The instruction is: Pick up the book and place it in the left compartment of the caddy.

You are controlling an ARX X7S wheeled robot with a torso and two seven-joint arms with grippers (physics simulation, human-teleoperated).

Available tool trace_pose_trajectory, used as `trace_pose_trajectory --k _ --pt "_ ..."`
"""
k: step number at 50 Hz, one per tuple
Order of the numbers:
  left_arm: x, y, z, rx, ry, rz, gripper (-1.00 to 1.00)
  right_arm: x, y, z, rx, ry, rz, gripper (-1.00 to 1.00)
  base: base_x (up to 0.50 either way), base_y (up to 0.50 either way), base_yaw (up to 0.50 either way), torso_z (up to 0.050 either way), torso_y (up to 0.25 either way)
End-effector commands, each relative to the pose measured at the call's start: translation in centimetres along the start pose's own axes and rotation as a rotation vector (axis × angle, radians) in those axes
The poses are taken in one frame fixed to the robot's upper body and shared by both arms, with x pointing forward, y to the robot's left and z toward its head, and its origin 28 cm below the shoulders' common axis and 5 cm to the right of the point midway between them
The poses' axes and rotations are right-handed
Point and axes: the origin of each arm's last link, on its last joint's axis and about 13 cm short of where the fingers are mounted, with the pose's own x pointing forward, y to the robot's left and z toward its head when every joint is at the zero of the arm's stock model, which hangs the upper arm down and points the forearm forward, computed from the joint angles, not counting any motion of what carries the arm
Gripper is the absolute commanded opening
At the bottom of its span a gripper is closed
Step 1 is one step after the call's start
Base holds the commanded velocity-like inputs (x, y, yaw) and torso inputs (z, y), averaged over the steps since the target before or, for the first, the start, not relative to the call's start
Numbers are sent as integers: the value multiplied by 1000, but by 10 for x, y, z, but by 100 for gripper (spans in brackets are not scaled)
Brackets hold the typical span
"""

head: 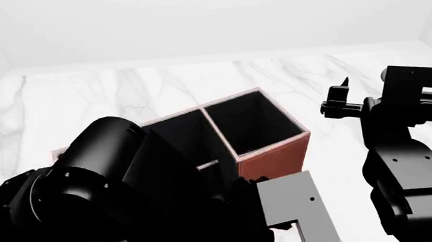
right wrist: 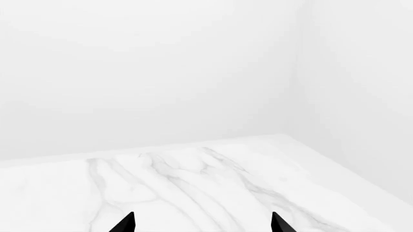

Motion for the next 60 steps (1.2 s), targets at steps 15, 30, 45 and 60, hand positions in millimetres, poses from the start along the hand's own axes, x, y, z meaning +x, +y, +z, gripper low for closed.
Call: trace_pose_trajectory --k 15,30,45,60 --pt "28 7 -7 7 48 -50 100 0 0 -5 7 8 4 100 0 0 0 0 0" --pt "46 17 -19 -19 68 -82 100 0 -1 -6 14 11 3 100 0 0 0 0 0" --pt "61 27 -33 -51 91 -98 100 -2 -1 -10 17 16 12 100 0 0 0 0 0" --pt "77 43 -45 -76 106 -112 100 -3 0 -14 22 22 17 100 0 0 0 0 0"
